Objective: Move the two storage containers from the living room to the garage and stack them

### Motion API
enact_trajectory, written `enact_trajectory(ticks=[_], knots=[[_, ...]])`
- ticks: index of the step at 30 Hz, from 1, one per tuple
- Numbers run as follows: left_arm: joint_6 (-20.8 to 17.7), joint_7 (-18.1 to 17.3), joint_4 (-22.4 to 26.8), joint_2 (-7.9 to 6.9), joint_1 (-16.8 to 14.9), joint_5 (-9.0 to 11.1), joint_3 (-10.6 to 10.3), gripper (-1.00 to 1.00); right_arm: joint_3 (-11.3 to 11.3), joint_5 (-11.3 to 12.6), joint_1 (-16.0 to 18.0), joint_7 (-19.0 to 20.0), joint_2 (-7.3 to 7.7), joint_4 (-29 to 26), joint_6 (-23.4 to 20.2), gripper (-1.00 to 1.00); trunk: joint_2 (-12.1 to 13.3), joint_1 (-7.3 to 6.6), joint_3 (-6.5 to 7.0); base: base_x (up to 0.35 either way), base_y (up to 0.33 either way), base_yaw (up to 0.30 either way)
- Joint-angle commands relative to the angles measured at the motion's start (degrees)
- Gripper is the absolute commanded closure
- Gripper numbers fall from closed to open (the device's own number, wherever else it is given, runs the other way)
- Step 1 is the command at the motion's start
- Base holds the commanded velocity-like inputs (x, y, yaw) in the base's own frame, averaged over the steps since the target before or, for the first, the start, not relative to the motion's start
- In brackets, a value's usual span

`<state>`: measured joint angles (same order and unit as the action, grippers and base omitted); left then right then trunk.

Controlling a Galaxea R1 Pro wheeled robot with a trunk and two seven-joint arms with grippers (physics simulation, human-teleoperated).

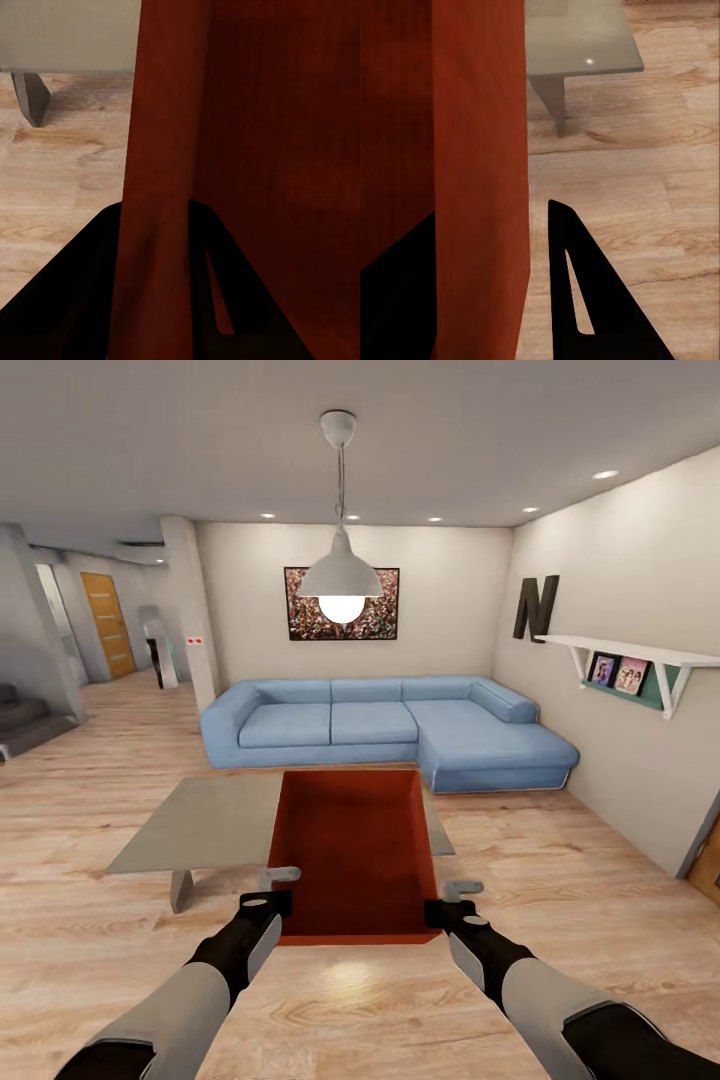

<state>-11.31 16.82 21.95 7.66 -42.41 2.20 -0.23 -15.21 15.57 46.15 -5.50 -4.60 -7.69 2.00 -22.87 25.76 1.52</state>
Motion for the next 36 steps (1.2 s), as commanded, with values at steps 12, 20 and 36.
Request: enact_trajectory(ticks=[12,20,36], knots=[[-0.5,0.5,0.4,-0.37,0.0,-1.1,1.5,1.0,0.3,0.7,0.0,-0.5,-0.06,0.0,0.2,1.0,0.0,0.02,-0.02,0.0,0.0,0.291],[-0.5,0.6,0.4,-0.37,0.0,-1.1,1.5,1.0,0.3,0.8,0.0,-0.6,-0.06,0.0,0.2,1.0,0.0,0.02,-0.02,0.0,0.0,0.3],[-0.5,0.6,0.4,-0.37,0.0,-1.2,1.5,1.0,0.3,0.8,0.0,-0.9,-0.06,0.0,0.1,1.0,0.0,0.02,-0.02,0.0,0.0,0.3]])
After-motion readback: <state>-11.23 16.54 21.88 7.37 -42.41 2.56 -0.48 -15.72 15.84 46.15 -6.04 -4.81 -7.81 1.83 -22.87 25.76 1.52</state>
